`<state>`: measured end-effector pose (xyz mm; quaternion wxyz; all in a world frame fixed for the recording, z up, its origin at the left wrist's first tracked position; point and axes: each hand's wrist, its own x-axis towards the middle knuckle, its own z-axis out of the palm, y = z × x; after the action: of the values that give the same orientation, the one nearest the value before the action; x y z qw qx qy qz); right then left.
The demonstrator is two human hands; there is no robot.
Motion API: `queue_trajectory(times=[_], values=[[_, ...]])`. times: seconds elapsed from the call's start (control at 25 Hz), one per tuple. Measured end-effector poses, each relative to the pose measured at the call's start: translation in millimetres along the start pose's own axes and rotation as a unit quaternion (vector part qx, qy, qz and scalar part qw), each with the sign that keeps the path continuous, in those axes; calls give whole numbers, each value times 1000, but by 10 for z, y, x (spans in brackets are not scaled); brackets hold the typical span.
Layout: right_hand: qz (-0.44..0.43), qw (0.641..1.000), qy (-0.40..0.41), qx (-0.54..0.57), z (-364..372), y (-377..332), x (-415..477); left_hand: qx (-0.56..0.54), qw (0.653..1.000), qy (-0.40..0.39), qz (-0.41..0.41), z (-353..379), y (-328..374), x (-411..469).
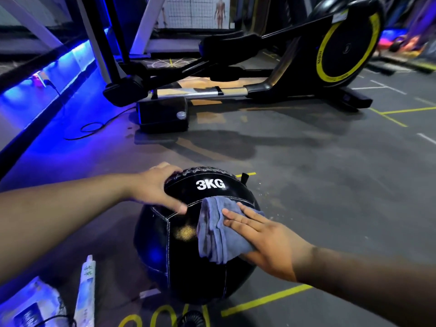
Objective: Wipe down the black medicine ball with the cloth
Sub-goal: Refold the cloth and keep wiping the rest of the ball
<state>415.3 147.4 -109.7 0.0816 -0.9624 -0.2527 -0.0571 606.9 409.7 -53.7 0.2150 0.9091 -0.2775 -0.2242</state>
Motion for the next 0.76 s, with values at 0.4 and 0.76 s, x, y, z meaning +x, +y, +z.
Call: queue_trajectory(times=[0.4, 0.76], values=[[254, 863, 90, 428, -141, -354, -556, -26, 957, 22, -289, 71, 144, -20], [384, 742, 202, 510, -213, -176, -492, 15, 941, 185, -283, 290, 121, 35]])
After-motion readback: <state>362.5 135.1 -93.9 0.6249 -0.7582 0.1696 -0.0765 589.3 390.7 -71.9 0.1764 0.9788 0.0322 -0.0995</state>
